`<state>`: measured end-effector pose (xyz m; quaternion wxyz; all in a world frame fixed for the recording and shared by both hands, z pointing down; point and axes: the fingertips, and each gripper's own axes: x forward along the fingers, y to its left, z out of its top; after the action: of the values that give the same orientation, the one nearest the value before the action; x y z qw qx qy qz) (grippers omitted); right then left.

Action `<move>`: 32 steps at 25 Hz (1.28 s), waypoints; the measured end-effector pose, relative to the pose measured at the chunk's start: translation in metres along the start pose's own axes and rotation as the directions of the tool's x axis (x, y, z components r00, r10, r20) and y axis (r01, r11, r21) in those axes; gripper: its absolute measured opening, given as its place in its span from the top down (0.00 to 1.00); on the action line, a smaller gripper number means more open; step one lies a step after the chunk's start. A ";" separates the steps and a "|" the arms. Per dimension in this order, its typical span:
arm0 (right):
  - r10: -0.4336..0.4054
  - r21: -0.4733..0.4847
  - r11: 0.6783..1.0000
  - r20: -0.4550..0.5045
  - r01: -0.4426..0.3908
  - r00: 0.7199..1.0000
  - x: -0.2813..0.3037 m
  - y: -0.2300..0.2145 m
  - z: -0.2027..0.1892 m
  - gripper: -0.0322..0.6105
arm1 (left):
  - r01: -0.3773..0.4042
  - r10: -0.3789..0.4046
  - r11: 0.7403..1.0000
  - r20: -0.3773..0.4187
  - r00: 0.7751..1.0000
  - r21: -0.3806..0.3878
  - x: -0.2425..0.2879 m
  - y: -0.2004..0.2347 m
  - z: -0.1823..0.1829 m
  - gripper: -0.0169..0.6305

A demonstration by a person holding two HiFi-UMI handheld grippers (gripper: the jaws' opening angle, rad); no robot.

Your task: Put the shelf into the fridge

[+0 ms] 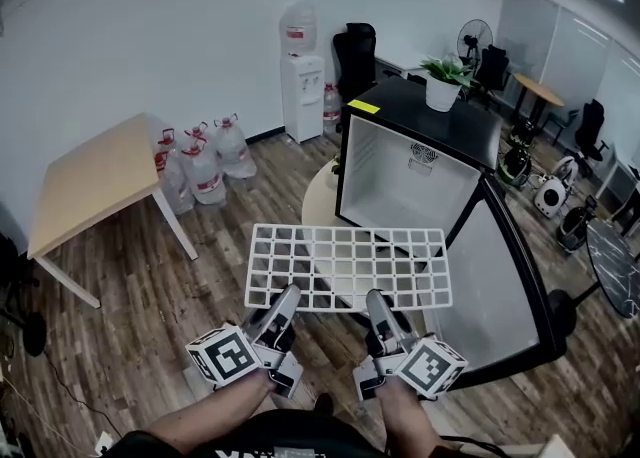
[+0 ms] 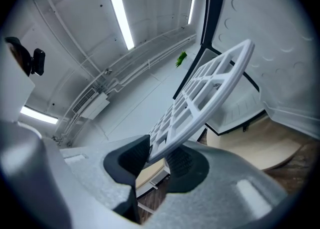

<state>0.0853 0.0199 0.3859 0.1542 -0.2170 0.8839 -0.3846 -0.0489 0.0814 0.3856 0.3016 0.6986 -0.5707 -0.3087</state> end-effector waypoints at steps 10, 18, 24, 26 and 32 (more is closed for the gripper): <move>-0.028 -0.014 1.000 -0.025 0.028 0.999 0.058 -0.004 0.078 0.80 | 0.003 -0.004 0.999 -0.010 1.000 -0.035 0.083 -0.014 0.047 0.86; -0.037 -0.001 0.999 -0.018 0.037 0.999 0.064 -0.042 0.077 0.80 | -0.052 0.050 0.998 -0.055 0.997 -0.037 0.104 0.018 0.026 0.86; -0.078 -0.009 0.997 -0.004 0.078 0.997 0.074 -0.062 0.074 0.80 | -0.098 0.091 0.993 -0.112 0.989 -0.062 0.114 0.053 0.018 0.86; -0.086 -0.020 0.996 0.018 0.086 0.996 0.080 -0.069 0.074 0.80 | -0.071 0.062 0.995 -0.125 0.990 -0.075 0.126 0.063 0.016 0.86; -0.160 -0.009 0.987 0.077 0.161 0.984 0.100 -0.093 0.072 0.80 | 0.091 -0.104 0.993 -0.176 0.979 -0.081 0.169 0.073 0.028 0.86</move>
<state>0.0556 -0.1314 0.3974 0.1544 -0.3033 0.8599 -0.3804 -0.0885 -0.0987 0.4094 0.3617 0.7393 -0.4946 -0.2794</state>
